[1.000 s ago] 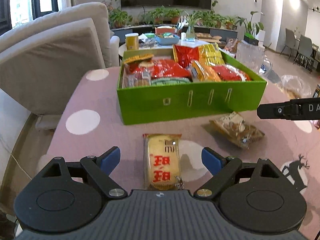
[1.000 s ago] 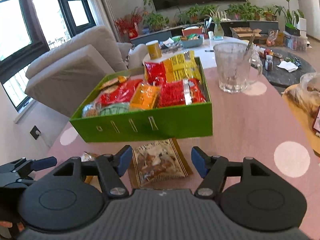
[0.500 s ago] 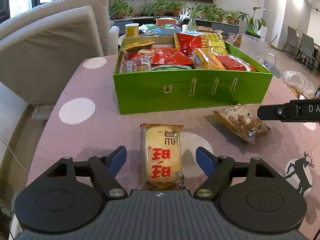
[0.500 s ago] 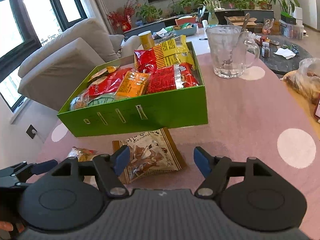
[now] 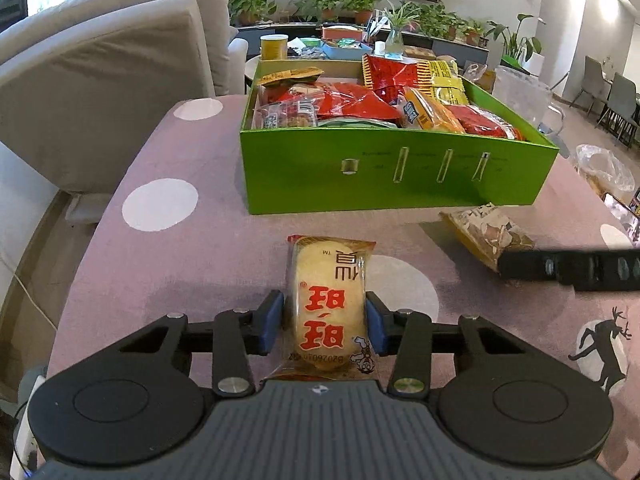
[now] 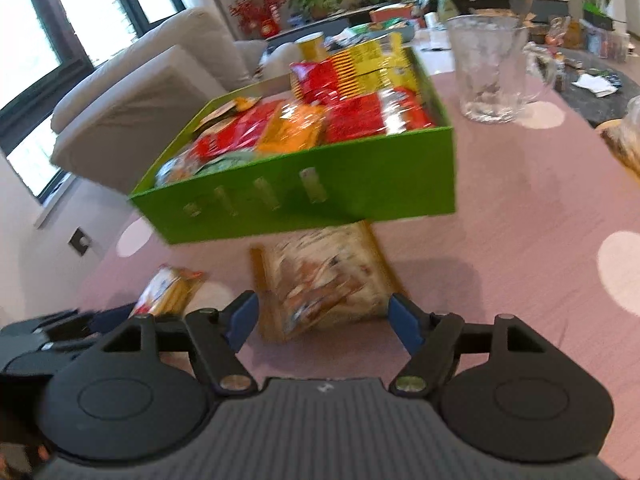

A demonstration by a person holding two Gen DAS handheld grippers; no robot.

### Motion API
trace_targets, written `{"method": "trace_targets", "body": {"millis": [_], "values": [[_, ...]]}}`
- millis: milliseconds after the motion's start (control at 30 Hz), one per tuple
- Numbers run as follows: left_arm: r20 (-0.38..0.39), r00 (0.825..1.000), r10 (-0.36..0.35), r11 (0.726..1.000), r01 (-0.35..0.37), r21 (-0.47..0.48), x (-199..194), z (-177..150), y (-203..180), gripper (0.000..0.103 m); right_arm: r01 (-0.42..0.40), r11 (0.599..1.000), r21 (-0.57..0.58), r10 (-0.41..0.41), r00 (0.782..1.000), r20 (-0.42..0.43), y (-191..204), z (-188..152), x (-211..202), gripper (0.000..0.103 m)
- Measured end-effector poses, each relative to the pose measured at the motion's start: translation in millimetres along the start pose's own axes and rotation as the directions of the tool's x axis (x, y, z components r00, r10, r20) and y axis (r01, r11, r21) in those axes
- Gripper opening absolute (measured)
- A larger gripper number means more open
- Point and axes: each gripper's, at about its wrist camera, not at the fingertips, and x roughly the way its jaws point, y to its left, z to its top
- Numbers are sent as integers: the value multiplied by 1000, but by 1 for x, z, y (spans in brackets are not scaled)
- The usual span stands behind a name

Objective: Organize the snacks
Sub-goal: 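Grasp the red-lettered biscuit packet with the left gripper and lift it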

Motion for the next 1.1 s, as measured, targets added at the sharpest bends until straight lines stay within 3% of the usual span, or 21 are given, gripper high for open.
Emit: {"method": "trace_targets", "body": {"millis": [233, 333, 433, 533, 633, 833, 1100], "values": [[-1, 1000, 16, 999, -16, -36, -2, 0, 9, 40, -142, 975, -170, 136, 990, -45, 43, -19, -15, 64], [3, 1000, 12, 999, -12, -30, -2, 0, 9, 40, -83, 971, -223, 90, 996, 24, 43, -18, -23, 64], [6, 1000, 6, 1000, -6, -18, -2, 0, 7, 39, -7, 985, -173, 17, 998, 61, 22, -6, -19, 65], [5, 1000, 12, 1000, -12, -8, 1, -1, 5, 42, 53, 993, -104, -46, 997, 63, 0, 4, -5, 65], [10, 1000, 15, 1000, -15, 5, 3, -1, 3, 43, 62, 998, -26, -61, 998, 29, -16, 10, 9, 65], [20, 1000, 10, 1000, -10, -10, 1, 0, 6, 34, -18, 1000, -3, 18, 1000, 6, -10, 4, 11, 67], [23, 999, 27, 999, -26, -44, -5, 1, 14, 34, -168, 975, -149, 160, 985, -64, 35, -17, -1, 67]]}}
